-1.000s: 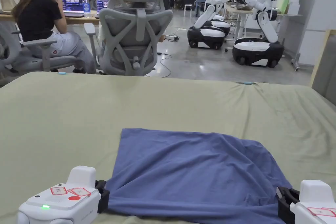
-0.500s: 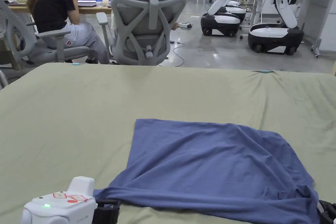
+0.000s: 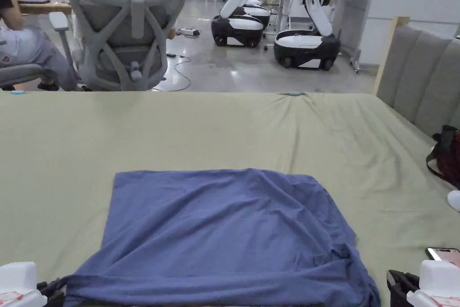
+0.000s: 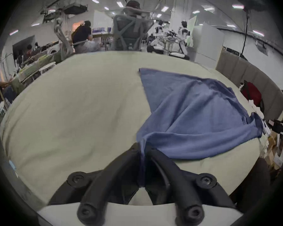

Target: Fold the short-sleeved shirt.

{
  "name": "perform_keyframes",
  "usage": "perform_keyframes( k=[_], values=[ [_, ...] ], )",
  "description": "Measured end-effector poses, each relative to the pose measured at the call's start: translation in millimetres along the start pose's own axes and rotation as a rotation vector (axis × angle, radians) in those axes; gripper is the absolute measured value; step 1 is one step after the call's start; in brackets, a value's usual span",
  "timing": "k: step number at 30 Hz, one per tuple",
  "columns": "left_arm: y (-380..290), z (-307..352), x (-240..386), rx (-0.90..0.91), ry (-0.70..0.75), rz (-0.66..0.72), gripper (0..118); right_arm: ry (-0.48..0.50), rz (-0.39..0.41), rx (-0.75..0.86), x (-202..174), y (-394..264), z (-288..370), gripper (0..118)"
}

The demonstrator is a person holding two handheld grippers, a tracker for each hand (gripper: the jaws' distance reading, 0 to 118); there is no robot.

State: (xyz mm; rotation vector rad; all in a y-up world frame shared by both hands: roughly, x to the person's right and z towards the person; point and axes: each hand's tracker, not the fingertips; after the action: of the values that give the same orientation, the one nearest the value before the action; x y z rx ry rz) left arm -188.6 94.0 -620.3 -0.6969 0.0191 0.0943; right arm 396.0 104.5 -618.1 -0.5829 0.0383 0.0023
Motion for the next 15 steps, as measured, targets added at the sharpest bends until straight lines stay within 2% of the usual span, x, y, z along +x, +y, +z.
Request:
perform_keyframes(
  k=[1,2,3,4,5,6,8,9,10,11,12,13,14,15],
  values=[
    [1,3,4,0.0,0.002,-0.017,2,0.008,-0.013,0.009,2,-1,0,3],
    [3,6,9,0.0,0.001,-0.041,2,0.018,-0.018,0.01,2,-1,-3,22],
    [5,10,14,-0.003,0.003,-0.053,2,0.031,-0.018,-0.013,0,1,-8,72],
    [6,12,17,-0.002,0.006,-0.06,2,0.043,-0.01,-0.038,-2,1,-14,99],
    [7,13,20,-0.001,0.008,-0.067,2,0.054,-0.009,-0.023,-2,-1,-18,106],
    [9,13,21,-0.003,0.009,-0.072,2,0.074,0.003,-0.005,-6,-1,-23,99],
    [11,13,23,-0.004,0.016,-0.073,2,0.095,0.018,-0.032,-12,0,-38,96],
    [12,12,23,-0.007,0.016,-0.073,1,0.121,0.023,-0.043,-14,-2,-45,90],
    [12,12,25,-0.007,0.016,-0.069,1,0.17,0.027,-0.059,-15,-3,-52,71],
    [12,10,22,-0.007,0.016,-0.061,2,0.201,0.03,-0.087,-15,-4,-59,27],
    [13,10,23,-0.015,0.012,-0.059,2,0.158,0.059,-0.123,-16,-4,-64,1],
    [14,12,24,-0.022,0.012,-0.063,1,0.105,0.08,-0.121,-18,-5,-63,1],
    [16,14,25,-0.023,0.016,-0.071,1,0.095,0.11,-0.092,-17,-4,-58,1],
    [18,15,22,-0.024,0.014,-0.077,2,0.116,0.09,-0.084,-14,-1,-52,1]
  ],
)
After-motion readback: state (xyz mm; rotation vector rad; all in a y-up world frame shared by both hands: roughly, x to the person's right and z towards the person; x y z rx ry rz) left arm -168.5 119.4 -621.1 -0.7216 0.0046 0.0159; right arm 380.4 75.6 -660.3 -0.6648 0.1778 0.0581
